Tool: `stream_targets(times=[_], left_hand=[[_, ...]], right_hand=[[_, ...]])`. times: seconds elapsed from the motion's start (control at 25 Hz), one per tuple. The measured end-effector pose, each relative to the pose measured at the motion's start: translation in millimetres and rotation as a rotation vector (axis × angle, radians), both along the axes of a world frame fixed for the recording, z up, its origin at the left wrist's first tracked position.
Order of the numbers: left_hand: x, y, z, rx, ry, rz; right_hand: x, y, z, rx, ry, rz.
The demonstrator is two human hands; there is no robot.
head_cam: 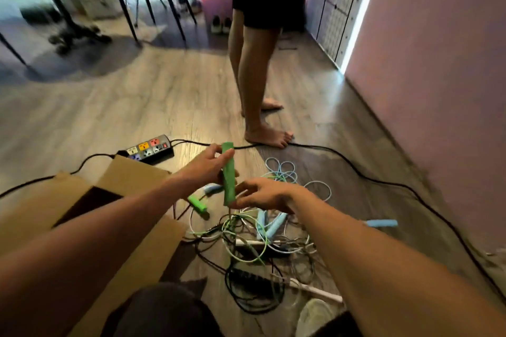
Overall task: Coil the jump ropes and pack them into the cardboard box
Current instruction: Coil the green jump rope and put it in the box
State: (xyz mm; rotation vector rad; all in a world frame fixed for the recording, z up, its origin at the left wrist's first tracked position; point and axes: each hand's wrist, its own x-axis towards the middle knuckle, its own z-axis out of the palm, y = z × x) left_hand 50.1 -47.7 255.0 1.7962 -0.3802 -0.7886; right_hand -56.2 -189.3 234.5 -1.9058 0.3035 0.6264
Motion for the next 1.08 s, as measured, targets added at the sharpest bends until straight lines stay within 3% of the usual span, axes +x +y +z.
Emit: stream_targets(times=[0.24,0.32,0.44,0.52,0.6,0.72,0.88,1.08], left_hand=[[-40,7,151,-0.425,-0.029,0.211],[-50,17,184,-0.529,-0.080,0.347],[-63,34,204,-0.384,-0.187,0.472],[-87,40,206,-0.131,-0.282,0.332],[-116,39,205,-0.009,-0.311,0.046],[-147,20,199,-0.119,-0.313,-0.186],[-151,3,187,-0.404,-0.019,-0.030],[-145,12,161,-0.550,0.318,0.011]], right_hand=[[-55,18,102,0.032,-0.273,-0.083],[-73,16,129,-0.013,-0.455,-0.192],[-89,1,176,-0.216,-0.824,-0.430],[-100,-4,211,-0.326,-0.947,-0.456],[-109,-4,237,-0.342,-0.968,-0.394],[-109,0,248,-0.372,-0.963,-0.330],[-96,-3,224,-0.318,-1.006,-0.437],[-75,-4,164,-0.231,-0.902,-0.480]])
